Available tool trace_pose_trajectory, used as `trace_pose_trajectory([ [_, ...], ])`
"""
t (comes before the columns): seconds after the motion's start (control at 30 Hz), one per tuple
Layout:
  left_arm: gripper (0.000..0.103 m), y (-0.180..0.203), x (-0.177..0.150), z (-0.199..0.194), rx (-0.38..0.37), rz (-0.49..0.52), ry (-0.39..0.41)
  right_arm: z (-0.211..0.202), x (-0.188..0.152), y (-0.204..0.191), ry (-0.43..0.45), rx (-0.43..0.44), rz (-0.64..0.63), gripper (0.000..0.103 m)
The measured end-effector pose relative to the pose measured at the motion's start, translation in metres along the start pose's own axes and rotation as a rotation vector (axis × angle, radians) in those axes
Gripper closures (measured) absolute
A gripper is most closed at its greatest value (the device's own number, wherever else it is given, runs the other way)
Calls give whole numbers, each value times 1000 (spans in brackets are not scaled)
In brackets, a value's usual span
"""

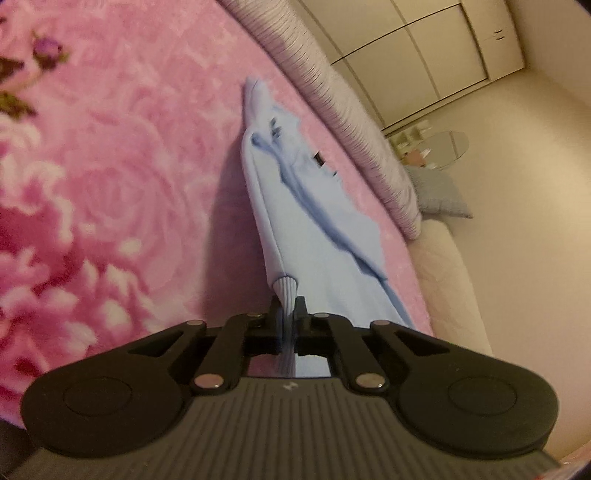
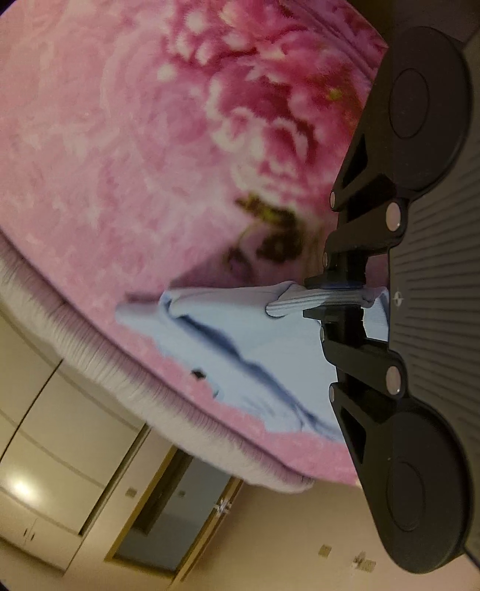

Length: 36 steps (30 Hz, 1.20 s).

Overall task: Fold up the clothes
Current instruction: 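Lift the held hem with both grippers, fold it over toward the collar, open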

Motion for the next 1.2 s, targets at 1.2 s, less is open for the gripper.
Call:
trace_pose_trajectory([
  [1.2,100,68,65,-28,-105,-37,76,-59,42,-68,125,131,21,94],
])
Point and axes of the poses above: each gripper's, at about its wrist camera, not at the fingertips, and z roughly the way its jaws point, y to its right, x to its top, the point moved 7 cm from there along z, roughly the way its jaws point, and after that the axes turned 4 degrees about y, right-handed, at the moved point
